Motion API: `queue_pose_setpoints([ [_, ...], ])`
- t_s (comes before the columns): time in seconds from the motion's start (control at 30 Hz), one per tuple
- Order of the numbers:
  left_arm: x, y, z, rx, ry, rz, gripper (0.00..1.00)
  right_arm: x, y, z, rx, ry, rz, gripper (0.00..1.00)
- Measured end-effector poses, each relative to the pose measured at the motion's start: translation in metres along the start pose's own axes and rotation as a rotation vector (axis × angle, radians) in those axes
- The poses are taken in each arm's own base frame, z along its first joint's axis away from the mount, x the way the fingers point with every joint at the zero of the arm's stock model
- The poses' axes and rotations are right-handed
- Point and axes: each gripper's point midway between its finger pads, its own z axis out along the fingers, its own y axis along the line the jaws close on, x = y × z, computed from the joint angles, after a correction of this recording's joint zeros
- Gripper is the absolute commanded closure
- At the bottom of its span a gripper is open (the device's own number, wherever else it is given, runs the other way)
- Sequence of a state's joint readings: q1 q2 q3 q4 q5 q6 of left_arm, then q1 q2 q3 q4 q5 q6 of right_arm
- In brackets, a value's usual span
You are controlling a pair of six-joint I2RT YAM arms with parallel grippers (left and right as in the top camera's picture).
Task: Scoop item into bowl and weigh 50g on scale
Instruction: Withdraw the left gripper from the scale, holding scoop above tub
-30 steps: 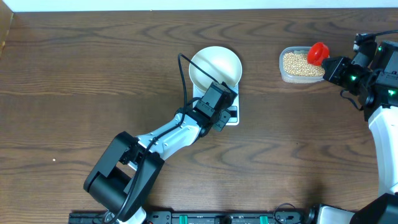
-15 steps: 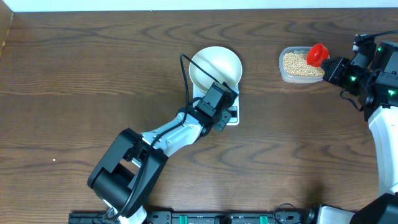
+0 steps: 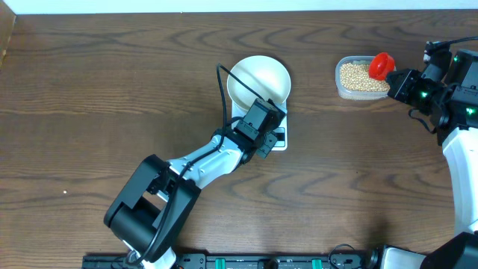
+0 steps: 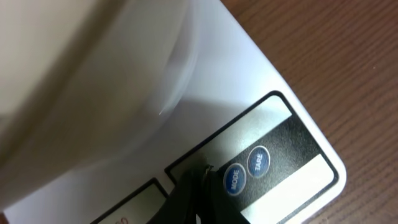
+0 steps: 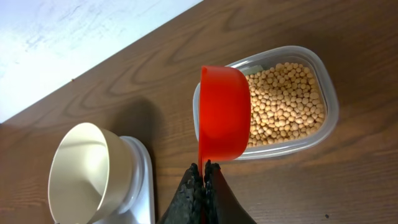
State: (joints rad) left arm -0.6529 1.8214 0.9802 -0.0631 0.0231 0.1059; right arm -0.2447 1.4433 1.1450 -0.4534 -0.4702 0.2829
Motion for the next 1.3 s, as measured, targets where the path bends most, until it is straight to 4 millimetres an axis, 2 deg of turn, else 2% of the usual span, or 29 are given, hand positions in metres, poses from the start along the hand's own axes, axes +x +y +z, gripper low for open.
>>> queue_pose_setpoints([
  [0.17,-0.01,0.001,-0.012,-0.001,-0.032,-0.001,0.93,0.0,0.0,0.0,0.0,0.0,-0.003,0.99],
  [0.33,-0.04,0.002,-0.052,-0.004,-0.144,-0.006,0.93,0.0,0.0,0.0,0.0,0.0,-0.003,0.99],
  [0.47,-0.054,-0.001,-0.085,0.002,-0.206,0.0,0.93,0.0,0.0,0.0,0.0,0.0,-0.003,0.99],
  [0.67,-0.051,0.001,-0.126,0.0,-0.219,-0.001,0.93,-0.001,0.0,0.0,0.0,-0.004,-0.005,0.99],
  [0.8,-0.04,0.019,-0.149,-0.028,-0.202,-0.044,0.93,-0.003,0.0,0.0,0.0,-0.013,-0.009,0.99],
  [0.9,-0.023,0.041,-0.154,-0.061,-0.152,-0.126,0.93,-0.006,0.001,0.0,-0.002,-0.023,-0.014,0.99],
  [1.03,-0.004,0.061,-0.15,-0.075,-0.082,-0.208,0.93,-0.007,0.001,0.0,-0.002,-0.026,-0.016,0.99],
  [1.3,0.021,0.059,-0.123,-0.045,0.048,-0.234,0.93,-0.007,0.001,0.0,0.0,-0.027,-0.016,0.99],
])
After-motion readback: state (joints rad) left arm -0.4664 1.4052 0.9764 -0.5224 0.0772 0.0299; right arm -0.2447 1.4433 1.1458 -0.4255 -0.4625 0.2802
